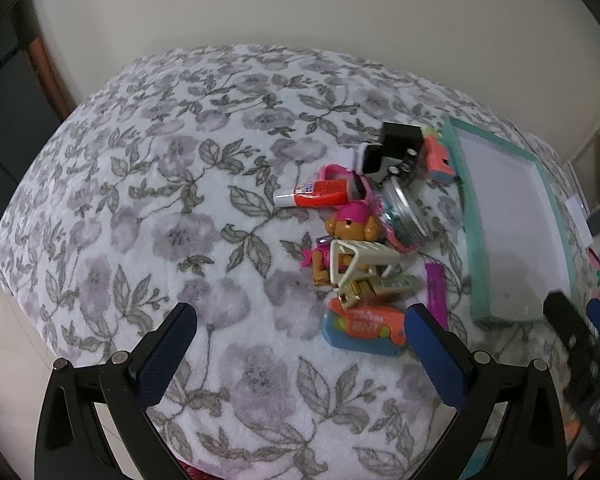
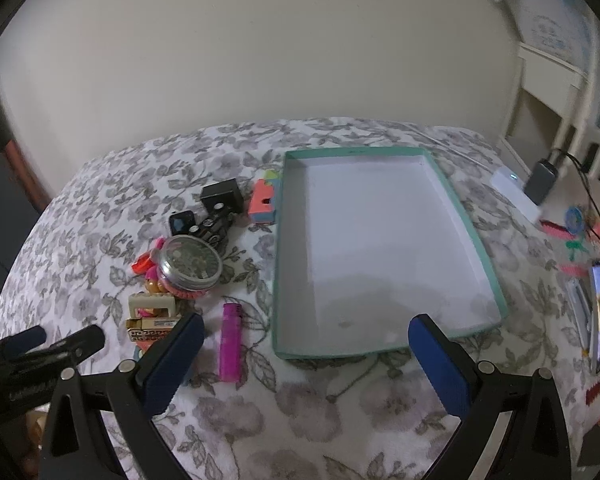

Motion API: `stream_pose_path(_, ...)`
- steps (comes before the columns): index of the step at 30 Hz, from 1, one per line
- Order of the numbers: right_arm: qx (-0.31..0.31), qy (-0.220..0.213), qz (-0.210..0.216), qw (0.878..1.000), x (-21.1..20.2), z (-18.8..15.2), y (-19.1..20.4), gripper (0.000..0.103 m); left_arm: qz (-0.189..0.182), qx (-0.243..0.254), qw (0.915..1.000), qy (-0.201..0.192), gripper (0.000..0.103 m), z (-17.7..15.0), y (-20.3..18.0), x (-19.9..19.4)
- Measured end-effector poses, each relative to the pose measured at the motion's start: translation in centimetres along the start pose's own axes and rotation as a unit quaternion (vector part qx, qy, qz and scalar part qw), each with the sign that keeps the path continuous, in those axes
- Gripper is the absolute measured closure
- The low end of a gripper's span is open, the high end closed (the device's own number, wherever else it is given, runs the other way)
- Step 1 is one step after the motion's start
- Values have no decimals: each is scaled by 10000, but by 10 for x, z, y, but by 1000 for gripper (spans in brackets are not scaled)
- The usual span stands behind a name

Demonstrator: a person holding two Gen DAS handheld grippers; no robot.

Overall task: Organize rigid objects
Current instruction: 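Move both grippers toward the pile of items beside the tray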

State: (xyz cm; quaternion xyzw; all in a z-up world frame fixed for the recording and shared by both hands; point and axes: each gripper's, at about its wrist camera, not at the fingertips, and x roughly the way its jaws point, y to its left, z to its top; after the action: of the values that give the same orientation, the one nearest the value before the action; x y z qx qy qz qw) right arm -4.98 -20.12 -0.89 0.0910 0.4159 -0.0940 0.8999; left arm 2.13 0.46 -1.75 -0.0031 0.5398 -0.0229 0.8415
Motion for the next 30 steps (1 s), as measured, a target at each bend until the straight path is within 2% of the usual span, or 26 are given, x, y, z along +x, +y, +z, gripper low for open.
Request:
stream_pose_path(6,-635,436,349,9964,26,5,24,0,167,-425,9977,494,0,10,10,33)
stream_pose_path(11,-1058,678,448,9911,41,4,45,0,193,-734,9957,535,0,18,18,44)
stream_pose_path(16,-1591,907,129,9830,63,3,66,0,43,-869,9934,746,0,21,19,54)
stream_pose_path(21,-1579,1173,269,9801,75,3,70,15,-222,-1049,9905,863,4,24,20,57)
stream_pose_path(23,-1542,1239,330,9797,79,3,69,17,-396,-1062,9893,924,14,24,18,58)
stream_pose_path(24,-1517,1251,354,9798,81,2,70,24,-477,-1059,9886,956,17,24,17,58)
stream_pose_path(25,-1498,1275,365,9798,83,2,70,26,-525,-1040,9883,985,21,24,15,59)
stream_pose_path(28,-1456,1335,403,9795,87,0,69,30,-711,-956,9870,1083,22,22,8,63)
stream_pose_path(30,-1465,1302,354,9800,86,0,68,37,-875,-950,9848,1158,24,20,4,64)
